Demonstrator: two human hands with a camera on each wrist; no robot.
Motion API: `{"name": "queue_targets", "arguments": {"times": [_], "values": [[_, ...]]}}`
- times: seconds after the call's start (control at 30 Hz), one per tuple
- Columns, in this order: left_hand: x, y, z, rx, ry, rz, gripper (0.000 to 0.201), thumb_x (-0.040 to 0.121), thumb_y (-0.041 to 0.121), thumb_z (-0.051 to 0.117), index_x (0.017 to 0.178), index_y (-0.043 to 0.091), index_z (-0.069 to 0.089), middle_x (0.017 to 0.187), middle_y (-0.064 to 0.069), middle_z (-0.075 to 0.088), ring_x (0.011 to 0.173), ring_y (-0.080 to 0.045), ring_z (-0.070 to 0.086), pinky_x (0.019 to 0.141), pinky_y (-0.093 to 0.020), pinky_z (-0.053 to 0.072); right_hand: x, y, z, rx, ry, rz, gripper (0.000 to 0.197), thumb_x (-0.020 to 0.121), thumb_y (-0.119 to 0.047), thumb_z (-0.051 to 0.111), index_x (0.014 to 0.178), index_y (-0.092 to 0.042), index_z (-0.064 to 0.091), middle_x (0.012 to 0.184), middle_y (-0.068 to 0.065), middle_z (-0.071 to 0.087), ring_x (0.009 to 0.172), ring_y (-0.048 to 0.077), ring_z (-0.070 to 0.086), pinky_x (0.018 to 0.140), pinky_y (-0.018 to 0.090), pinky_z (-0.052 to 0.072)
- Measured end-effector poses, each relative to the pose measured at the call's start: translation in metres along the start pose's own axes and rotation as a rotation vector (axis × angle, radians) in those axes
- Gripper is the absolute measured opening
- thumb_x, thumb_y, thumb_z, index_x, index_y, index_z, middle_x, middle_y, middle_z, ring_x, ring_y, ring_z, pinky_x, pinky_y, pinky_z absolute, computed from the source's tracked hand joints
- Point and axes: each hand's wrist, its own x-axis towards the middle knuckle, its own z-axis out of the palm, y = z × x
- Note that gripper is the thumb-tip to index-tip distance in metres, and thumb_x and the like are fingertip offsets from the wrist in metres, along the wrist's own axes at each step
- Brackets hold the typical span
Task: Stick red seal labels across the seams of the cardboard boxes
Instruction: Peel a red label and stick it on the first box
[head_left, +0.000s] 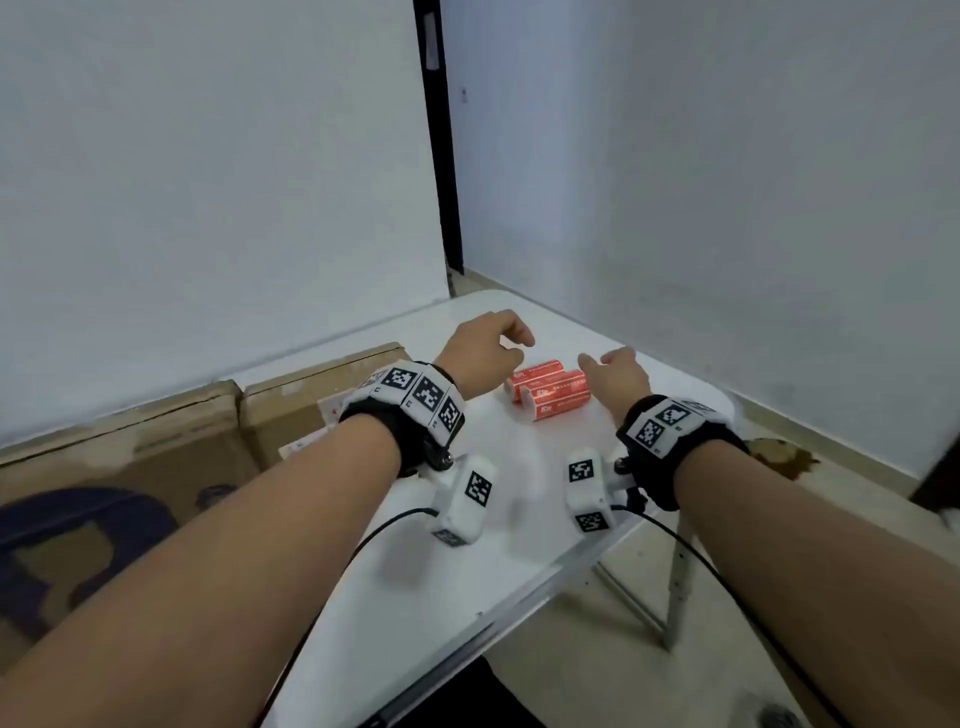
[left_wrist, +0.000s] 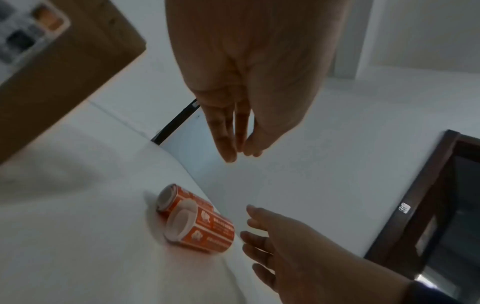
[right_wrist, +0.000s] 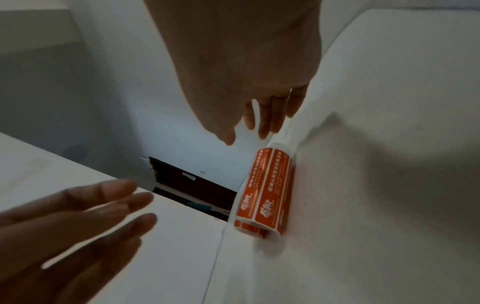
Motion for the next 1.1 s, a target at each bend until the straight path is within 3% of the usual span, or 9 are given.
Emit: {"name": "queue_targets", "arguments": {"times": [0.13, 0.23, 0.43, 0.57, 0.67, 0.73, 0.87, 1.0, 1.1], "values": [[-0.004, -0.013, 0.011, -0.039, -0.033, -0.138, 0.022, 0.083, 0.009, 0.055, 0.102, 0.015, 0.063, 0.116, -0.002, 0.063, 0.102, -0.024, 0.063, 0.096, -0.038, 0.049, -0.002, 0.007, 0.008, 0.121, -0.032, 0.004, 0.049, 0.091, -0.034, 0.059, 0.129, -0.004, 0.048, 0.130, 0.016, 0.058, 0.120, 0.030, 0.054, 0.093, 0.031, 0.041], [-0.006, -0.023, 0.016, -0.058, -0.047, -0.209, 0.019, 0.083, 0.010, 0.057, 0.101, 0.017, 0.062, 0.110, -0.001, 0.060, 0.104, -0.026, 0.061, 0.097, -0.040, 0.048, -0.003, 0.010, 0.014, 0.208, -0.035, -0.004, 0.039, 0.089, -0.022, 0.062, 0.124, -0.008, 0.053, 0.123, 0.013, 0.060, 0.099, 0.023, 0.057, 0.080, 0.027, 0.041], [-0.007, -0.032, 0.028, -0.111, -0.054, -0.282, 0.015, 0.085, 0.013, 0.054, 0.098, 0.020, 0.056, 0.104, -0.001, 0.058, 0.091, -0.022, 0.056, 0.093, -0.040, 0.048, 0.001, 0.011, 0.017, 0.191, 0.075, -0.002, 0.046, 0.082, -0.028, 0.067, 0.123, -0.015, 0.049, 0.116, 0.006, 0.057, 0.117, 0.028, 0.052, 0.100, 0.042, 0.042], [-0.004, -0.029, 0.038, -0.236, -0.040, -0.401, 0.014, 0.086, 0.015, 0.054, 0.101, 0.017, 0.054, 0.094, -0.007, 0.063, 0.084, -0.022, 0.058, 0.093, -0.040, 0.051, -0.002, 0.010, 0.015, 0.326, -0.027, 0.009, 0.038, 0.088, -0.017, 0.064, 0.122, -0.008, 0.051, 0.089, -0.002, 0.052, 0.089, 0.019, 0.053, 0.079, 0.027, 0.041], [-0.004, -0.031, 0.044, -0.509, 0.001, -0.524, 0.010, 0.088, 0.007, 0.056, 0.094, 0.013, 0.052, 0.100, -0.013, 0.062, 0.081, -0.021, 0.059, 0.090, -0.036, 0.053, -0.006, 0.012, 0.018, 0.364, -0.076, -0.015, 0.035, 0.085, -0.013, 0.065, 0.119, -0.009, 0.056, 0.106, 0.005, 0.060, 0.091, 0.019, 0.058, 0.078, 0.028, 0.045], [-0.005, -0.034, 0.046, -0.639, 0.053, -0.556, 0.016, 0.088, 0.004, 0.055, 0.102, 0.011, 0.051, 0.100, -0.012, 0.063, 0.080, -0.019, 0.061, 0.087, -0.032, 0.054, -0.010, 0.013, 0.021, 0.395, -0.122, -0.024, 0.032, 0.084, -0.010, 0.064, 0.115, -0.011, 0.060, 0.114, 0.009, 0.063, 0.093, 0.021, 0.063, 0.080, 0.030, 0.049], [-0.013, -0.040, 0.049, -0.652, 0.138, -0.493, 0.029, 0.085, -0.004, 0.055, 0.111, 0.009, 0.051, 0.093, -0.006, 0.057, 0.073, -0.014, 0.056, 0.074, -0.026, 0.052, -0.016, 0.015, 0.024, 0.486, -0.220, -0.047, 0.032, 0.081, 0.006, 0.054, 0.100, -0.015, 0.068, 0.110, 0.015, 0.067, 0.085, 0.024, 0.066, 0.075, 0.033, 0.056], [-0.023, -0.044, 0.048, -0.276, 0.164, -0.300, 0.031, 0.081, -0.004, 0.058, 0.104, 0.016, 0.060, 0.107, -0.002, 0.059, 0.093, -0.018, 0.058, 0.082, -0.031, 0.048, -0.023, 0.014, 0.027, 0.523, -0.253, -0.070, 0.027, 0.084, 0.004, 0.050, 0.089, -0.013, 0.071, 0.098, 0.010, 0.069, 0.074, 0.018, 0.066, 0.065, 0.025, 0.054], [-0.025, -0.046, 0.045, -0.064, 0.135, -0.214, 0.031, 0.081, -0.002, 0.054, 0.103, 0.018, 0.062, 0.112, -0.003, 0.059, 0.097, -0.022, 0.060, 0.077, -0.027, 0.043, -0.027, 0.013, 0.027, 0.528, -0.255, -0.112, 0.021, 0.085, -0.001, 0.056, 0.085, -0.014, 0.072, 0.095, 0.010, 0.070, 0.078, 0.022, 0.066, 0.074, 0.033, 0.056]]}}
